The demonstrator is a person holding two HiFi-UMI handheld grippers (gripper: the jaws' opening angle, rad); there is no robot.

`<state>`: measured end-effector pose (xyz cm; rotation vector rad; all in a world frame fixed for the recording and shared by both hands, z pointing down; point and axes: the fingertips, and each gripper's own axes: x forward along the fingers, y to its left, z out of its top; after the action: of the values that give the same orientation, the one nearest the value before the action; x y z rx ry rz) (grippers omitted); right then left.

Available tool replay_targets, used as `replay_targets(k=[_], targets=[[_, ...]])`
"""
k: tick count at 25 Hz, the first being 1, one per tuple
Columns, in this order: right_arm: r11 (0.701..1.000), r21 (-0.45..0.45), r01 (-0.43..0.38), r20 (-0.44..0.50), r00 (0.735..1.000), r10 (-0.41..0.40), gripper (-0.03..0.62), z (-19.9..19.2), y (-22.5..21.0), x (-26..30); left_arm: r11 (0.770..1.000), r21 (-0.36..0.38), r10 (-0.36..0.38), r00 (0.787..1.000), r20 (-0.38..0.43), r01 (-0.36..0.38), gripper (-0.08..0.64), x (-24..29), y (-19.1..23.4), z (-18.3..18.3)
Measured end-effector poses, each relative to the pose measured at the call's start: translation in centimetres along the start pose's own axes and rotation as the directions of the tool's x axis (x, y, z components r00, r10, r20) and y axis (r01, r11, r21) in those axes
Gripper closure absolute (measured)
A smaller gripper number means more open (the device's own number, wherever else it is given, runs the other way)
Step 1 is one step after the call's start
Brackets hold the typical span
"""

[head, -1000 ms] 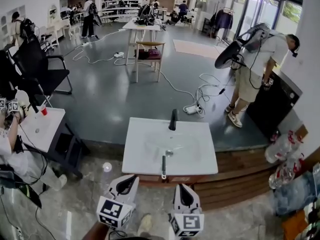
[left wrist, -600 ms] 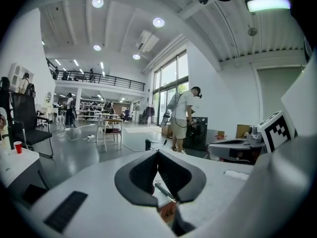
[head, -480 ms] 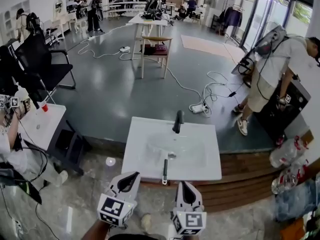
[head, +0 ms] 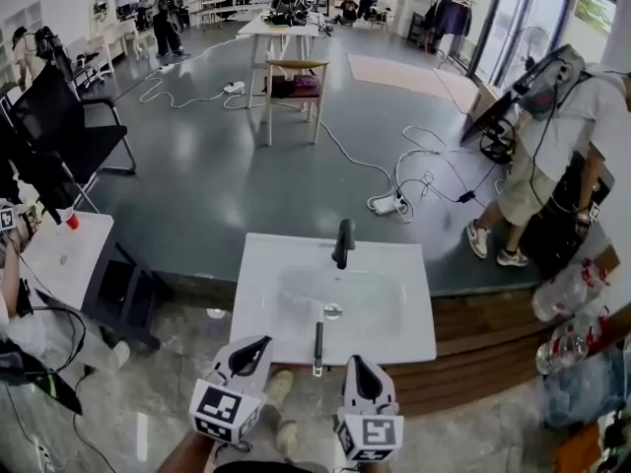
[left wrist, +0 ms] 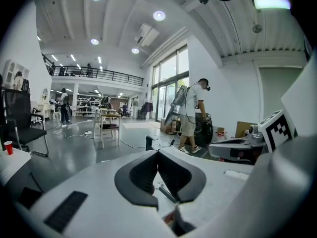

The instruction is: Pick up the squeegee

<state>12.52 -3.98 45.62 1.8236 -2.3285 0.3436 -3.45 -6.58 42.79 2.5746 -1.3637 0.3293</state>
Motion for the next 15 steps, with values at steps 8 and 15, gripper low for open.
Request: replay_targets(k=[8,15], targets=[[0.999,0.038,0.007,-0.043,0.999,-0.005,0.595,-1.6,-1.6,6.1,0.999,0.004,-0.04,0.997,-0.07,0.04,0.558,6.3,2.6,-1.2],[0.996,0.089,0.033,-0.129,0.991,-0.022,0.595,-5.2,-2.8,10.6,0.997,-0.032,-0.068,0.987,-0.147,0.064,0.558,10.8,5.2,-4.1]])
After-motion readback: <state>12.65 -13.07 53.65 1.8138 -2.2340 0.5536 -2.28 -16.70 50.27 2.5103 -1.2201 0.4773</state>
